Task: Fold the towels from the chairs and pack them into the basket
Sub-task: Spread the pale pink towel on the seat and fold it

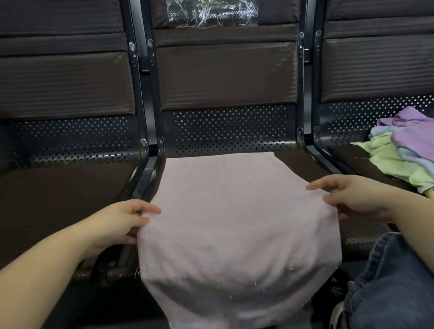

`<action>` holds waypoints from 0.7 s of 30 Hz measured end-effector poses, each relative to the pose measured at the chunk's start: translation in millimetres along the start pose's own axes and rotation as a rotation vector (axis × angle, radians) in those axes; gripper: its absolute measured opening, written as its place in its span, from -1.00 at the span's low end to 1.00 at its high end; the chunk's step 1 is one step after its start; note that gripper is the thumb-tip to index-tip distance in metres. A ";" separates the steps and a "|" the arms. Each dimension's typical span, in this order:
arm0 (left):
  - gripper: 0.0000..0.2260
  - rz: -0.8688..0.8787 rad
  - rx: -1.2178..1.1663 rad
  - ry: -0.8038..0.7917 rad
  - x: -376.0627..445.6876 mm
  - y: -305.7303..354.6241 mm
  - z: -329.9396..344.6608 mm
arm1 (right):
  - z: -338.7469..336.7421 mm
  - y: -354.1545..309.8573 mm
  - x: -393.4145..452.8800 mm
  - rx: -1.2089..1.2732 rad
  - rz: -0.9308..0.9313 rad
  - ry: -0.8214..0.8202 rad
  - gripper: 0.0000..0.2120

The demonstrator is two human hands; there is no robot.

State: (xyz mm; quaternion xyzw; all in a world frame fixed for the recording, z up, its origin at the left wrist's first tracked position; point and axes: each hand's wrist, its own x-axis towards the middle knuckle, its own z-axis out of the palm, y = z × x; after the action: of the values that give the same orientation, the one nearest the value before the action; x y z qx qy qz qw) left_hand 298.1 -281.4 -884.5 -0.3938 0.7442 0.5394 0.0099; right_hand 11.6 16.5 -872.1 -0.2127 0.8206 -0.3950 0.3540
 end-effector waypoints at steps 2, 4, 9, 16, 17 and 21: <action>-0.76 0.004 0.010 -0.046 -3.6 -2.5 -4.2 | -1.0 -0.5 -3.2 -0.042 -0.010 -0.038 -0.71; -0.74 -0.002 0.034 -0.082 -5.7 -6.3 -9.1 | -2.5 -2.7 -8.0 -0.104 0.006 -0.086 -0.76; -0.55 0.037 0.430 -0.078 -8.2 -8.6 -3.6 | 1.1 -8.3 -15.1 -0.557 0.027 -0.144 -0.55; -0.83 0.248 0.750 0.064 -13.3 7.7 0.2 | 5.1 -13.7 -12.3 -0.751 -0.109 0.043 -0.92; -0.84 0.266 0.751 0.100 -14.3 9.9 -2.1 | 3.6 -14.6 -12.6 -0.743 -0.128 0.083 -0.89; -0.79 0.351 0.683 0.265 -16.3 13.3 -11.0 | 3.0 -20.7 -17.8 -0.661 -0.271 0.221 -0.81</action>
State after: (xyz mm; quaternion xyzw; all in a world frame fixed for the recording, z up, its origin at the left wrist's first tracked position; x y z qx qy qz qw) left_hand 306.0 -279.5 -862.2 -0.3007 0.9314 0.1994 -0.0482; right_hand 27.0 13.8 -849.5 -0.3781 0.9016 -0.1725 0.1200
